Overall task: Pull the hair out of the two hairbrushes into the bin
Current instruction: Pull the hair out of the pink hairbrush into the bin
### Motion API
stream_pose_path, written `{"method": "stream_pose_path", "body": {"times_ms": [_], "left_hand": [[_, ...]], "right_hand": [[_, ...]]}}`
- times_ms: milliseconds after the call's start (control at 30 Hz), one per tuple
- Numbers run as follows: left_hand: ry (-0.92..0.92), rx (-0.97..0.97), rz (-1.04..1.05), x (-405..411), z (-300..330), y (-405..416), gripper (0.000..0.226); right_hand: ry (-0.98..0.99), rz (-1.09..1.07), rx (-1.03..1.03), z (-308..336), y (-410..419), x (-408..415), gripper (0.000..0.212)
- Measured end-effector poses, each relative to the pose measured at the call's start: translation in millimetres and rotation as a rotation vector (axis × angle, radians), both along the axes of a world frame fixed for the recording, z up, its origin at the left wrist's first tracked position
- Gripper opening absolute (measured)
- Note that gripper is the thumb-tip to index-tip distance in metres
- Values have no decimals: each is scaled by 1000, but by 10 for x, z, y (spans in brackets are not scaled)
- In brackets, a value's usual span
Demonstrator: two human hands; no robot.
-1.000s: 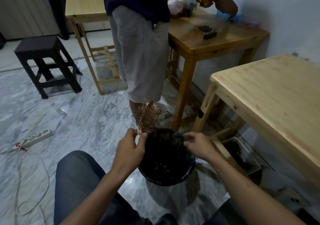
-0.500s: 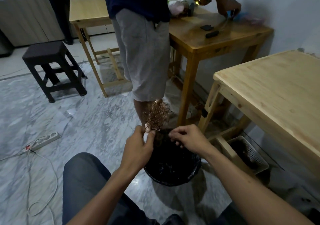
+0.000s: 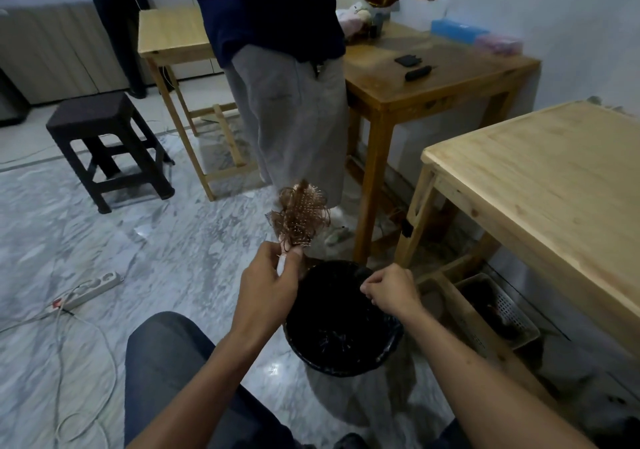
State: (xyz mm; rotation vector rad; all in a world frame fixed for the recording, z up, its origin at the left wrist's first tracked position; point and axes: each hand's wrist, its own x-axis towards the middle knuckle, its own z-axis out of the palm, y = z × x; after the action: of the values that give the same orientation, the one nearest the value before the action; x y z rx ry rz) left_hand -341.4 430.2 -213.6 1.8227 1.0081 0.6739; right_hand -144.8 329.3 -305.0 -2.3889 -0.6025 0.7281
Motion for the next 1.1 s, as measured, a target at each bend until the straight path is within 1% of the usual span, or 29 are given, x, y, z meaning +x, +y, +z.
{"method": "stream_pose_path", "body": {"times_ms": [33,100,133,167,200,267,300,333,400,467,533,667,767,833,900,933,1000,1033,1067,1100], "left_hand": [[29,-31,-29,-5,7,15,30],[95,-72,-102,-3,9,23,27],[122,-80,-139,5,4,13,25],[138,-86,-173,20,-1,-5,24],[143,-99,-199,38,-1,-30,23],[140,-132,-229,70,2,-67,19],[145,-124,-233,85,12,-79,18],[154,-101,-227,88,23,-76,17],[172,-31,-190,67,34,-35,18],[192,29,-126,18,49,29,27],[176,38,-53,-46,48,89,32],[83,1,109,-119,55,172,23],[57,7,146,-122,31,221,23],[58,6,123,-115,22,218,24],[73,11,89,-108,27,184,22],[72,12,73,-99,30,160,20],[62,-13,30,-73,33,105,16],[59,-29,2,-61,32,81,16],[61,-44,-26,-45,27,61,15],[62,-60,-57,-29,25,37,13]], "right_hand": [[43,58,33,35,14,-20,13],[215,225,148,100,64,-60,65],[337,281,219,144,93,-92,85],[446,327,291,203,116,-134,91],[523,368,359,263,129,-177,82],[570,448,438,403,148,-270,46],[589,456,474,440,144,-295,28],[617,430,510,442,139,-308,16],[642,330,556,403,103,-280,13],[649,192,608,335,28,-193,10],[664,51,668,250,-53,-84,10],[708,-173,739,135,-140,28,9],[647,-286,659,1,-150,86,13],[573,-275,562,-103,-106,84,17],[490,-193,468,-123,-42,53,25],[435,-108,399,-83,-16,35,35],[339,117,259,63,27,-11,73],[337,214,243,142,54,-47,92],[359,287,269,211,87,-94,107],[382,343,316,267,120,-148,116]]}}
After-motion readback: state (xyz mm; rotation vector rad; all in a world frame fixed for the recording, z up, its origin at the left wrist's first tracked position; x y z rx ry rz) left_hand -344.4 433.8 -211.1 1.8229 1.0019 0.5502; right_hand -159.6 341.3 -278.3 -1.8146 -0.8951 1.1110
